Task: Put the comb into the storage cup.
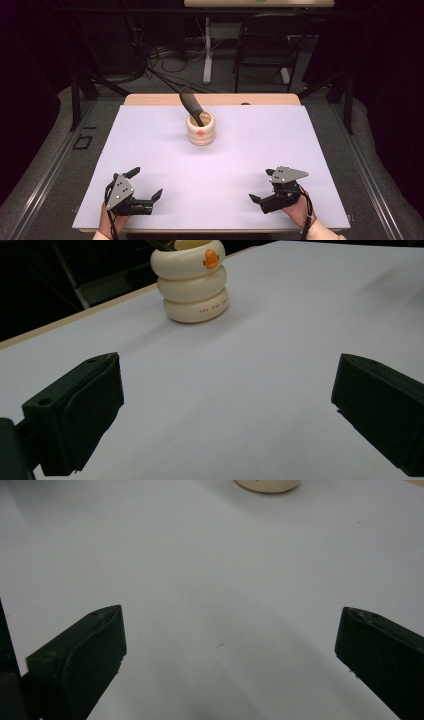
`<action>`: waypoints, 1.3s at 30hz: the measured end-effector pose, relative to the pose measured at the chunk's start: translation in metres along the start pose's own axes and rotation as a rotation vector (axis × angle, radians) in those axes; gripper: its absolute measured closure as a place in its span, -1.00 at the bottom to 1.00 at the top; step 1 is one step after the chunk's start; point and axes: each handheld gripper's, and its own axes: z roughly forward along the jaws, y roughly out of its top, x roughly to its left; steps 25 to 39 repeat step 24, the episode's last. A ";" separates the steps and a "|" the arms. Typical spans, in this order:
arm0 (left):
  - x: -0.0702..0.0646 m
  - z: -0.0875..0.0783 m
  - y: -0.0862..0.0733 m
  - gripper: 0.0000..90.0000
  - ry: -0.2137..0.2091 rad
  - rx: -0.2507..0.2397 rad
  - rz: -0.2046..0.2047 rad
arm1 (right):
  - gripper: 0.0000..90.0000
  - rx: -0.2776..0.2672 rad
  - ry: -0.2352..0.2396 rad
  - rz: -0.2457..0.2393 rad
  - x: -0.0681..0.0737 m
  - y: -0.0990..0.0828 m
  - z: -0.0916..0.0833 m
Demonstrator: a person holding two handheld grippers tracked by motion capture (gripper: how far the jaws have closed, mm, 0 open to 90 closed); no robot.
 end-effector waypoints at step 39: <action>0.002 0.003 -0.001 -0.99 -0.012 0.013 -0.018 | -1.00 -0.018 0.006 -0.017 -0.001 -0.009 -0.014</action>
